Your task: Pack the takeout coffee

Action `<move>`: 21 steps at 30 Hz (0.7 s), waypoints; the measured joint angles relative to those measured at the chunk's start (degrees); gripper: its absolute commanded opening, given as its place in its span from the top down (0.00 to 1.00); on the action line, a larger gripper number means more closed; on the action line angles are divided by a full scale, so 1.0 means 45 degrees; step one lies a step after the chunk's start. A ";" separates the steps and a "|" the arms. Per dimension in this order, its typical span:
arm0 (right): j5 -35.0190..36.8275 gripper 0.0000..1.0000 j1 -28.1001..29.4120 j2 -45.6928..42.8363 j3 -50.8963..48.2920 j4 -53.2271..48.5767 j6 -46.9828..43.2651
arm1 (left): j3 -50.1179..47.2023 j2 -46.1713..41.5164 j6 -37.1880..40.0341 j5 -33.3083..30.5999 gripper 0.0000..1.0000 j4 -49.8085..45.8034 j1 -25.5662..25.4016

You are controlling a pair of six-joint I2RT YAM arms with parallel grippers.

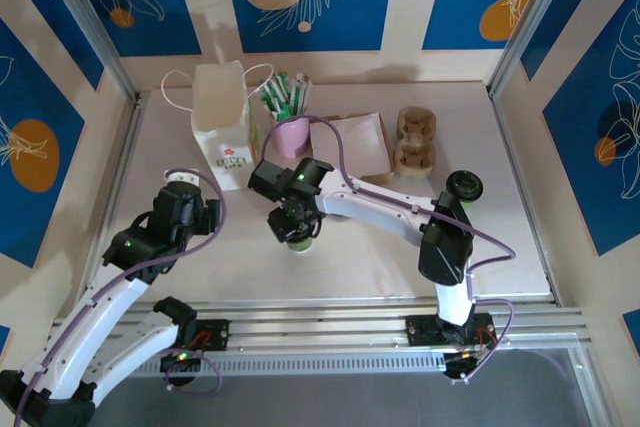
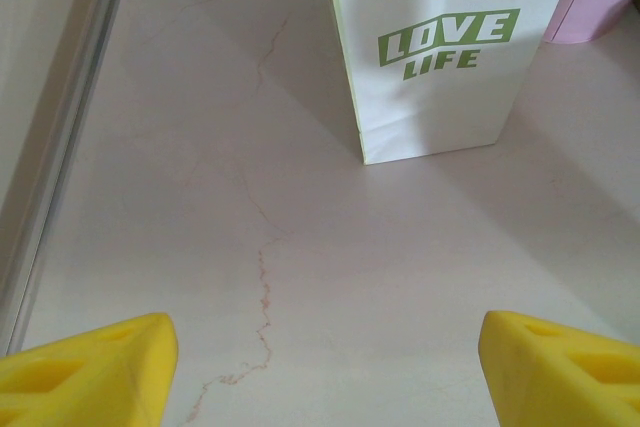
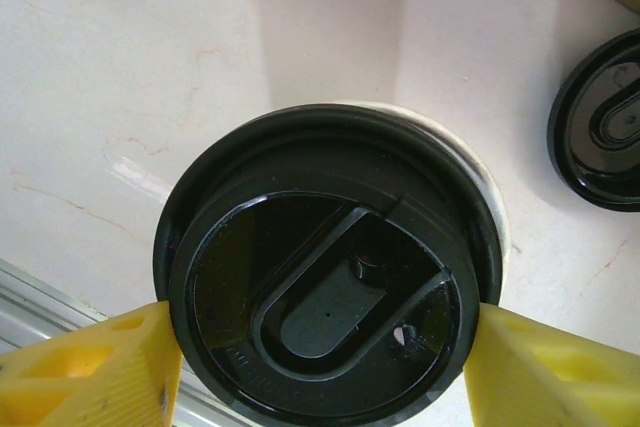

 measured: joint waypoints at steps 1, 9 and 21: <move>-0.0015 0.32 -0.0053 -0.0102 -0.0083 0.0010 0.0000 | -0.0005 0.0000 0.0000 0.0000 0.21 0.0000 0.0000; -0.0107 0.32 -0.0602 -0.0602 -0.0325 0.0102 0.0141 | -0.0005 0.0000 0.0000 0.0005 0.21 0.0005 0.0000; -0.0583 0.32 -0.0607 -0.0612 -0.0869 0.0233 0.0189 | -0.0005 0.0000 0.0000 0.0005 0.20 0.0000 0.0000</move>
